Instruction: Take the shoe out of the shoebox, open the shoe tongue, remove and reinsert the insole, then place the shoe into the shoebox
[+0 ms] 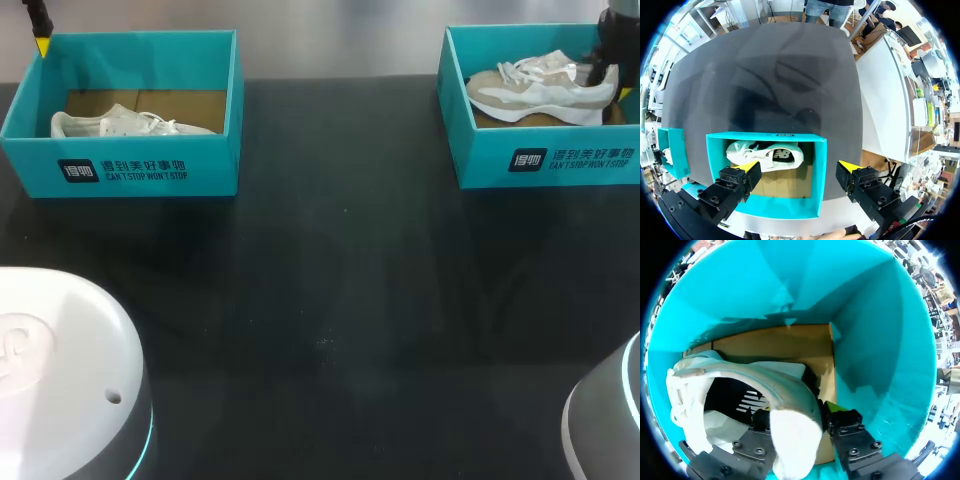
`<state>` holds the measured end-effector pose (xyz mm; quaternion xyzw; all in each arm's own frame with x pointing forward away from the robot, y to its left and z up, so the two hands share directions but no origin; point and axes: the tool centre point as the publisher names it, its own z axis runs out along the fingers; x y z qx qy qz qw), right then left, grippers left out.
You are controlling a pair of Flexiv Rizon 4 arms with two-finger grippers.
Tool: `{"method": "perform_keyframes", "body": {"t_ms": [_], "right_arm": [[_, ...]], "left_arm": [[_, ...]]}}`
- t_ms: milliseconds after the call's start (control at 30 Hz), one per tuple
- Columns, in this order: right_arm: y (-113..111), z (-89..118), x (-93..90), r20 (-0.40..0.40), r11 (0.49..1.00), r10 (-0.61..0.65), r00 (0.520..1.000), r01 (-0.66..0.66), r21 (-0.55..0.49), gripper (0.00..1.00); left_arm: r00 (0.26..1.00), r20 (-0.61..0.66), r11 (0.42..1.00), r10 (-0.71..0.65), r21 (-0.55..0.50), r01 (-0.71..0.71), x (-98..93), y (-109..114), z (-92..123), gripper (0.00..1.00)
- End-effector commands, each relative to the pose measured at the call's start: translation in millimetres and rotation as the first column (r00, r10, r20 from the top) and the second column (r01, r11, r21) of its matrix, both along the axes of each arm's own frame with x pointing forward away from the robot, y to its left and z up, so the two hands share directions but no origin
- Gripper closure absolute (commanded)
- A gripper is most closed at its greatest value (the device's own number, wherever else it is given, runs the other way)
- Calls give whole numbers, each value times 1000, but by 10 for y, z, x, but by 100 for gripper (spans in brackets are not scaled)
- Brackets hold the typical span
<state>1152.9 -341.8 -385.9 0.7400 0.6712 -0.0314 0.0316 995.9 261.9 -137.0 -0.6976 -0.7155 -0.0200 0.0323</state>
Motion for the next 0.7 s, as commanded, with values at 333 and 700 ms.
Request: {"method": "perform_keyframes", "body": {"t_ms": [333,700], "right_arm": [[17,37,91,-19,999,-18,1000,17,-28,100],[-50,275,29,40,999,-41,998,42,-28,100]], "left_arm": [[1000,-1,1000,-1,2,1,0,4,7,0],[1000,-1,1000,-1,2,1,0,4,7,0]]}}
